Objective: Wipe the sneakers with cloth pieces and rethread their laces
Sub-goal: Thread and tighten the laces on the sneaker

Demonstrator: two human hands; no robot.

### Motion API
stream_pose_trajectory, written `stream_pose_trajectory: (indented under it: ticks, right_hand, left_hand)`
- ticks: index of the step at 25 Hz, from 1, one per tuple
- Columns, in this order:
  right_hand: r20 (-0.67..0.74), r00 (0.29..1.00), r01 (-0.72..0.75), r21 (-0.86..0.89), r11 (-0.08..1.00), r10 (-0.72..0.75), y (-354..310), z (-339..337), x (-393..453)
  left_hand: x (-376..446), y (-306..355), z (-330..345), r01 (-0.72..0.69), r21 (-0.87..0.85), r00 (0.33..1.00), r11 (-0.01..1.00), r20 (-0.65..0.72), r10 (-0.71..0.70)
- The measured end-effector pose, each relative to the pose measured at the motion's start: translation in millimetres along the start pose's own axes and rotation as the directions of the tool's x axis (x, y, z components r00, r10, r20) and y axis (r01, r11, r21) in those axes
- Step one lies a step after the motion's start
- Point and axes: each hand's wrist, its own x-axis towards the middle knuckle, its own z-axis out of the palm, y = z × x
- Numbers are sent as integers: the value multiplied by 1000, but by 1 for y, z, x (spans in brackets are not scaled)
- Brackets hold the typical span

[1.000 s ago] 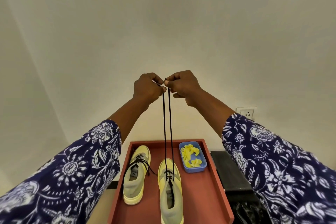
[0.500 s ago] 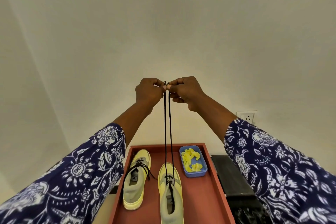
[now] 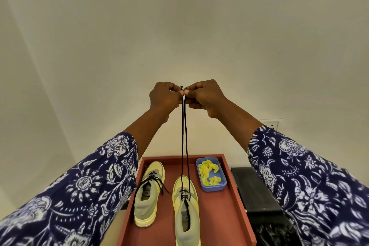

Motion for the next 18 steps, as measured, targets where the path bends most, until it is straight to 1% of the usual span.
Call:
stream_pose_trajectory:
  ticks: [13, 18]
  right_hand:
    - [12, 1000, 5, 18, 1000, -5, 1, 1, 3]
    - [30, 999, -30, 55, 998, 28, 0, 2, 4]
  left_hand:
    - [3, 0, -3, -24, 29, 999, 999, 23, 23]
    - [7, -1, -5, -13, 21, 999, 1000, 44, 12]
